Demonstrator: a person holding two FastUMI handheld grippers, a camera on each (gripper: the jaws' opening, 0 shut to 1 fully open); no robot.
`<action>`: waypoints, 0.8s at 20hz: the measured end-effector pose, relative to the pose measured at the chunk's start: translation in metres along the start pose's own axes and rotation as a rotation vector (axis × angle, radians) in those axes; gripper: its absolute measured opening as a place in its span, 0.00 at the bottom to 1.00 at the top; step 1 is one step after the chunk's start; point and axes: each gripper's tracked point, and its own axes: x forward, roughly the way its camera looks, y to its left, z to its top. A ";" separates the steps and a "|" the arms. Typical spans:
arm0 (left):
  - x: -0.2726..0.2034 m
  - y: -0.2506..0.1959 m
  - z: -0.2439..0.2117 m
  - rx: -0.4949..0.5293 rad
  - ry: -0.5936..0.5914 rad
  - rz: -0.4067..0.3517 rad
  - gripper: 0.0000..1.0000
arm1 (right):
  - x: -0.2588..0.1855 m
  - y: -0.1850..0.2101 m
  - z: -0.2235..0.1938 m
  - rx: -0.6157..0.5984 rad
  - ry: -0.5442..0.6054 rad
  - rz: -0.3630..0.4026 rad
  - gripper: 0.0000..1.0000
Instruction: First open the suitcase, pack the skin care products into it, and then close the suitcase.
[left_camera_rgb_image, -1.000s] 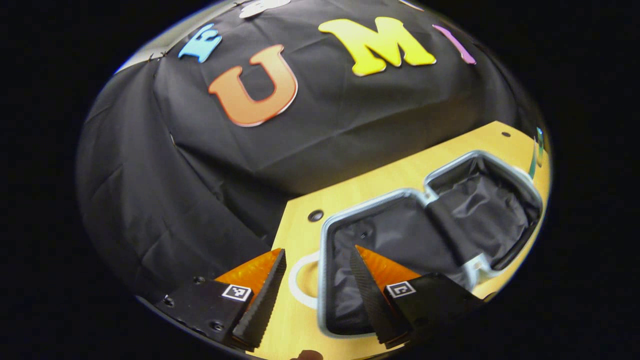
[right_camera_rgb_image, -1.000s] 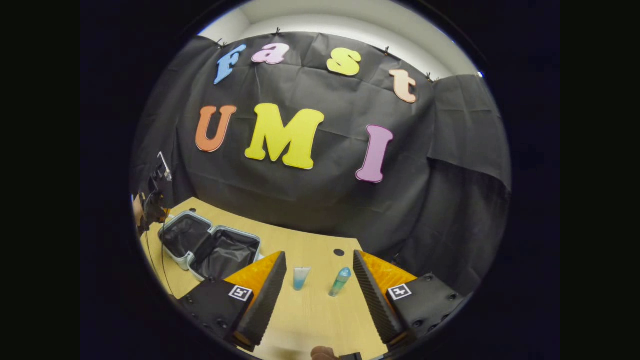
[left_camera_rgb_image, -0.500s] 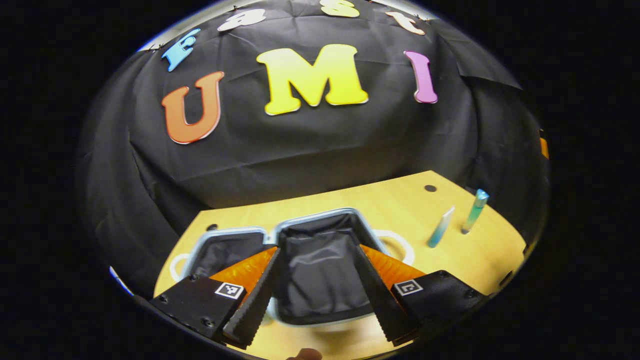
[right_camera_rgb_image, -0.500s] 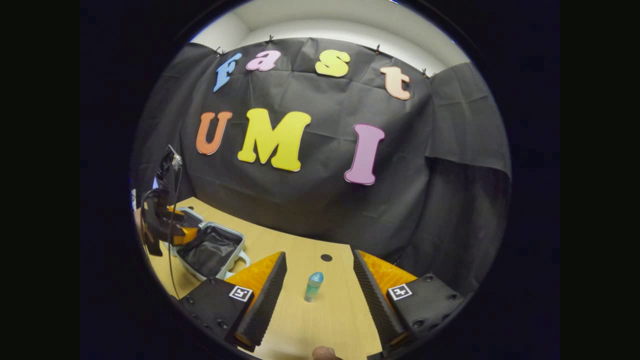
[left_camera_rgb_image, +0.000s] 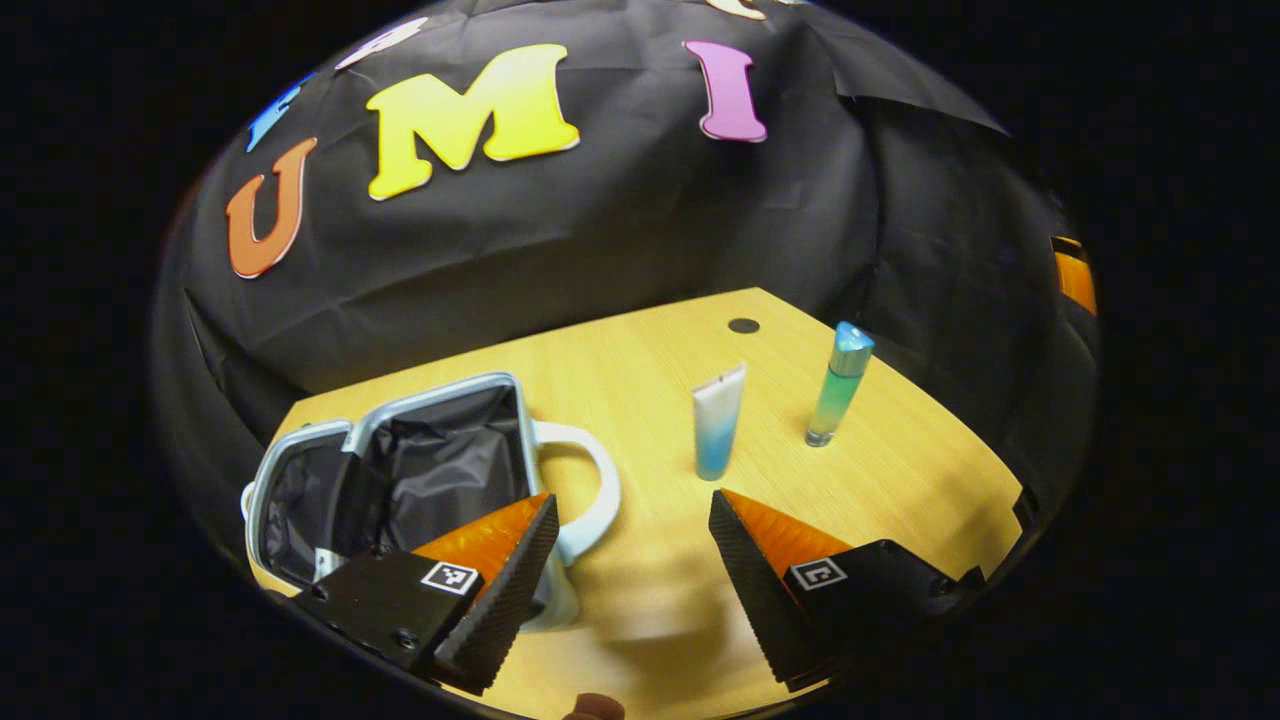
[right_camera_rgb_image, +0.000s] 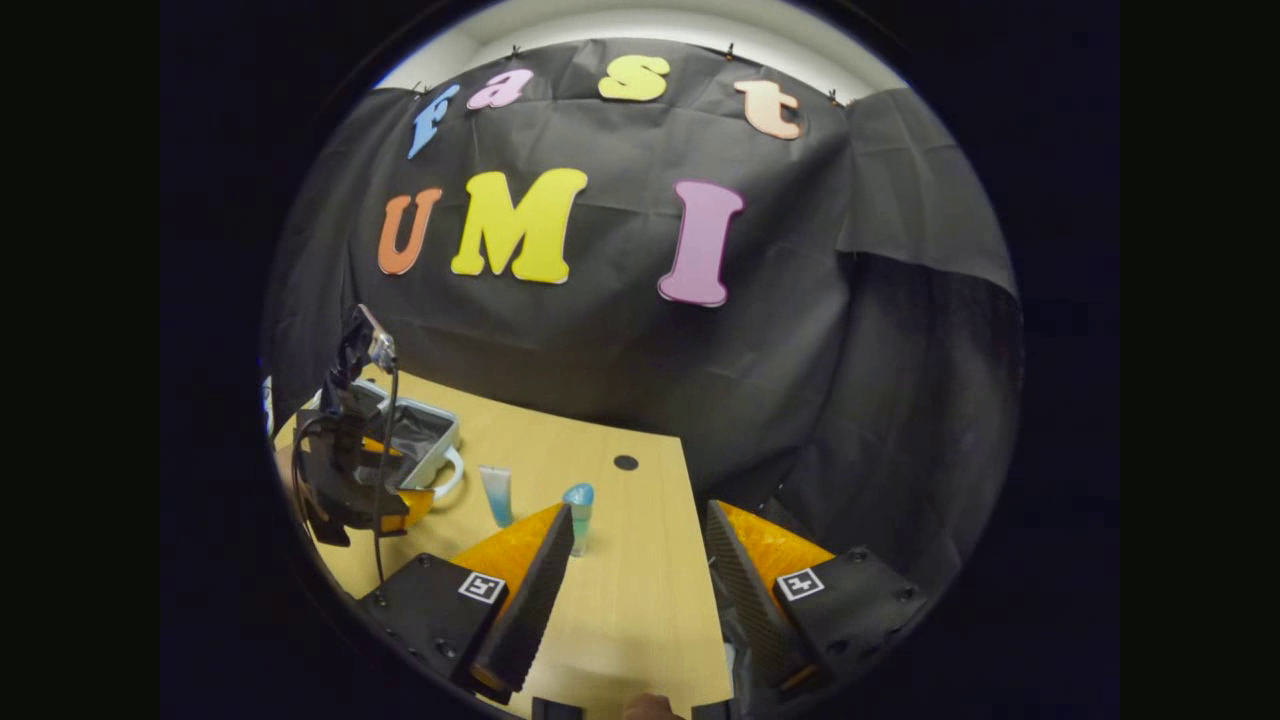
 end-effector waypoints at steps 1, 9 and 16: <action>0.010 -0.009 -0.006 -0.004 0.019 -0.004 0.97 | 0.003 -0.005 -0.008 0.001 0.016 0.001 0.80; 0.094 -0.048 -0.015 -0.050 0.061 -0.005 0.98 | 0.025 -0.045 -0.051 -0.009 0.108 -0.009 0.79; 0.130 -0.054 0.002 -0.045 0.022 0.028 0.96 | 0.035 -0.057 -0.083 -0.023 0.182 -0.002 0.80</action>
